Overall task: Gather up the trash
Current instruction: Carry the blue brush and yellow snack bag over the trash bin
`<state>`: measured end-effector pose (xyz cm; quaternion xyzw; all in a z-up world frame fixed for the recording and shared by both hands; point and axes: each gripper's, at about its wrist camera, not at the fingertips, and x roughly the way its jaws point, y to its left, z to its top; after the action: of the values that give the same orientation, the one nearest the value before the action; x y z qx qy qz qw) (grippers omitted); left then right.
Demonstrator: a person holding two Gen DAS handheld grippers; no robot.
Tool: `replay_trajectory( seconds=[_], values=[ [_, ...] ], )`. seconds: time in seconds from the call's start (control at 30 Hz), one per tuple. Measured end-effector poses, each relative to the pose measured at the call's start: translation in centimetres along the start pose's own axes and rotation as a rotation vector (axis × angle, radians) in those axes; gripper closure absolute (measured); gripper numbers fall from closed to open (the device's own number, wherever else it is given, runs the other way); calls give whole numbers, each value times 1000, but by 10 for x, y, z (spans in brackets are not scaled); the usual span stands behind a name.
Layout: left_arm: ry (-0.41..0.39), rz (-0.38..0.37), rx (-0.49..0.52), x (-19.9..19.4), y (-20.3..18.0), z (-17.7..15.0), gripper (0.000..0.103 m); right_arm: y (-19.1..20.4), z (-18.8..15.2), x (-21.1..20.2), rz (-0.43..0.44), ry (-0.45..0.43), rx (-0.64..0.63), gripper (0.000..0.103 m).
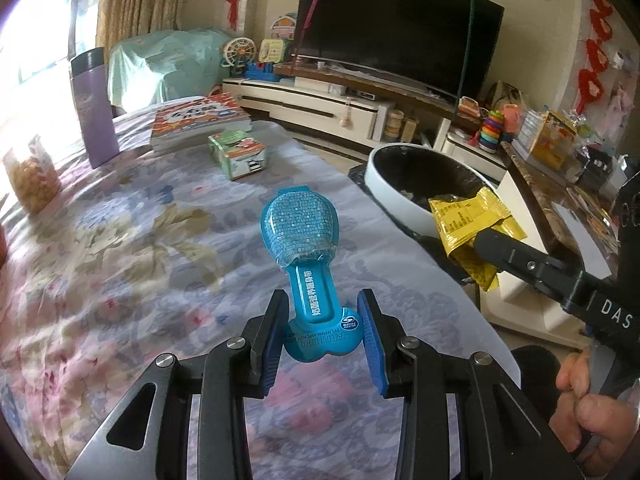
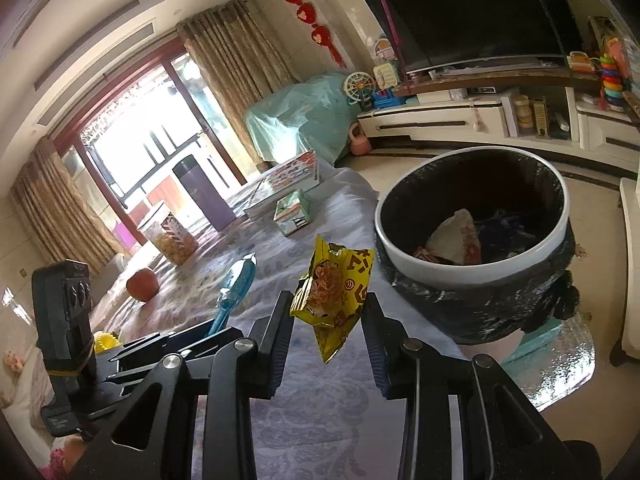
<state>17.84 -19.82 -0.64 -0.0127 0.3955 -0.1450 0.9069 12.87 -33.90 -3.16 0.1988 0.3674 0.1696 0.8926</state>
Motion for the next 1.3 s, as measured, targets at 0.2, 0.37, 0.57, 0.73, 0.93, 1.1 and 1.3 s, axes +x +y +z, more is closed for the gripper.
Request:
replay_trajectory(
  seconds=[0.2,0.37,0.57,0.73,0.93,1.1,1.3],
  values=[
    [-1,-17,14,4,-7,4,69,-7,3,-5,-17,-9,3,68],
    [-1,-28,24,8,-11,7,69,-10,6,-9,-24,-19,3,68],
    [1,-35,38,11,-18,11,69,-16,7,-14,-35,-31,14,68],
    [5,-42,54,15,-24,15,69,-22,9,-17,-42,-36,22,68],
    [4,-49,77,21,-33,22,69,-32,13,-24,-54,-51,33,68],
    [5,-55,96,26,-39,27,69,-39,18,-27,-64,-60,38,68],
    [6,-60,111,33,-46,34,69,-47,25,-28,-73,-65,38,68]
  ],
)
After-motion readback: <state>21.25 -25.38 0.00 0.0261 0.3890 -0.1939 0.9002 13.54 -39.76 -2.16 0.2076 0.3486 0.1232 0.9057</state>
